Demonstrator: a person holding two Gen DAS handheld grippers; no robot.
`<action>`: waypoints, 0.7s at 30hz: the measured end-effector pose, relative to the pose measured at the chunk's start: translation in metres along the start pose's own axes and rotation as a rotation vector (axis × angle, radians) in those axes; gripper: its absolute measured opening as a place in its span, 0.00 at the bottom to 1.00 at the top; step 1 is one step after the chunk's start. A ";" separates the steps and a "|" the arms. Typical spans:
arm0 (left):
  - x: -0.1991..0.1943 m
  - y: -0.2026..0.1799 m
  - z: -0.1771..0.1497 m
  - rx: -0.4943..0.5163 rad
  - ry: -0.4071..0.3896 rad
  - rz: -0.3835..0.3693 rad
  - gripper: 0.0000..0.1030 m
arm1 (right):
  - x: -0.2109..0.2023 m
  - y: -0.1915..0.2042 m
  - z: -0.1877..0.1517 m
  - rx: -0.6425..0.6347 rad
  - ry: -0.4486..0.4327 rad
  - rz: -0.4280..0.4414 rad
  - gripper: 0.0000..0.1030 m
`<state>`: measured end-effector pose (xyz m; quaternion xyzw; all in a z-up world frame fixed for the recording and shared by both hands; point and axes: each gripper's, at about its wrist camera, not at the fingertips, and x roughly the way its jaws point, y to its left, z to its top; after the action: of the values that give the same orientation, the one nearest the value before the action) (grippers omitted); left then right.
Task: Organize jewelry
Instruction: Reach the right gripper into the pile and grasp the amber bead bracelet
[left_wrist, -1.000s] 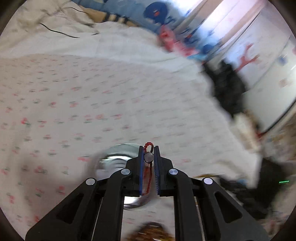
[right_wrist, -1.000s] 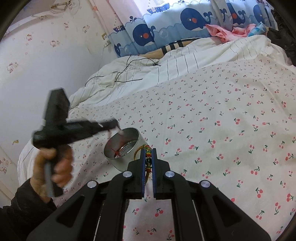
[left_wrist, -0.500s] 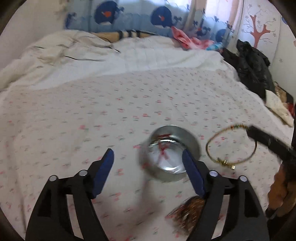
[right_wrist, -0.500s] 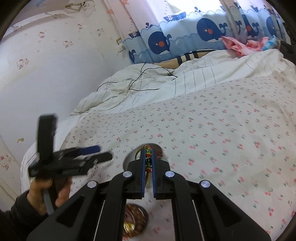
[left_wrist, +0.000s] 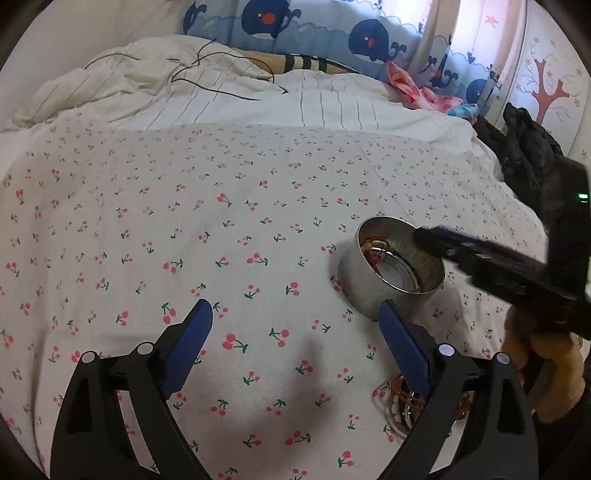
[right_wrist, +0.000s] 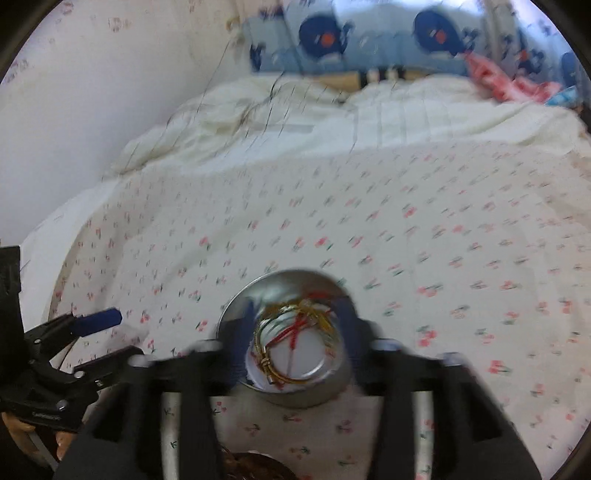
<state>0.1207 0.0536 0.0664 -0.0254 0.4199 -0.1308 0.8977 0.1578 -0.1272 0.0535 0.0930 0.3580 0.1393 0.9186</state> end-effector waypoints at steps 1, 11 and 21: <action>0.000 -0.002 -0.001 0.008 0.000 0.006 0.86 | -0.012 -0.003 -0.002 -0.001 -0.019 -0.002 0.50; -0.004 -0.006 -0.044 -0.015 0.046 0.024 0.87 | -0.084 -0.033 -0.092 0.054 0.069 0.041 0.49; 0.007 0.003 -0.047 -0.081 0.068 -0.025 0.87 | -0.055 -0.023 -0.104 0.067 0.229 0.212 0.30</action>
<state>0.0900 0.0580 0.0306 -0.0626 0.4548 -0.1258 0.8794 0.0523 -0.1590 0.0062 0.1443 0.4528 0.2333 0.8484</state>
